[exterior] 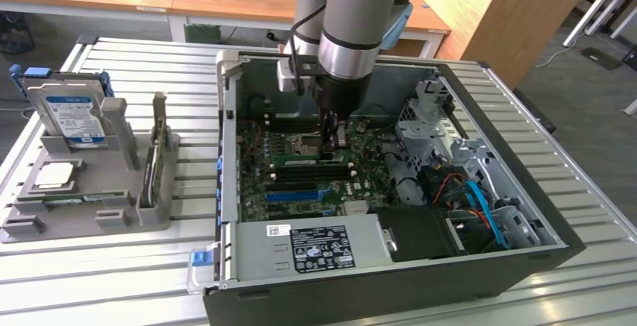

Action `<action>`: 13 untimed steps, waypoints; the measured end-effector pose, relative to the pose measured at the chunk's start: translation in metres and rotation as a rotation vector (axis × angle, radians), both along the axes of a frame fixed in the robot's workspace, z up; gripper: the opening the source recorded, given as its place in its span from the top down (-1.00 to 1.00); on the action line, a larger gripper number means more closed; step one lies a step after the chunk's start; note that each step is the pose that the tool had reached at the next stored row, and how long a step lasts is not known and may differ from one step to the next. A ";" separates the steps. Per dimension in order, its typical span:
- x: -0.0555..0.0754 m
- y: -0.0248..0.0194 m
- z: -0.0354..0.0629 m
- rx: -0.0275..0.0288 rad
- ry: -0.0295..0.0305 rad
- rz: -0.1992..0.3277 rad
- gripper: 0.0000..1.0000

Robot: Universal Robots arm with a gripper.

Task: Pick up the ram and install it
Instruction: 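Insert the ram into the slot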

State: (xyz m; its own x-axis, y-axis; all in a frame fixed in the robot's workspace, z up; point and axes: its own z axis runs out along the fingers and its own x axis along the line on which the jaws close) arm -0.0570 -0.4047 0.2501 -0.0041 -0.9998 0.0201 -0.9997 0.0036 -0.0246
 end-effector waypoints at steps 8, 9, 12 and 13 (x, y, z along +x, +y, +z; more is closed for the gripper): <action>0.006 0.0000 0.0001 -0.0001 0.0001 0.004 0.76; 0.008 -0.0001 0.0000 -0.0001 0.0000 0.004 0.76; 0.012 -0.0001 0.0001 -0.0001 0.0001 0.004 0.76; 0.012 -0.0001 0.0001 -0.0001 0.0001 0.004 0.76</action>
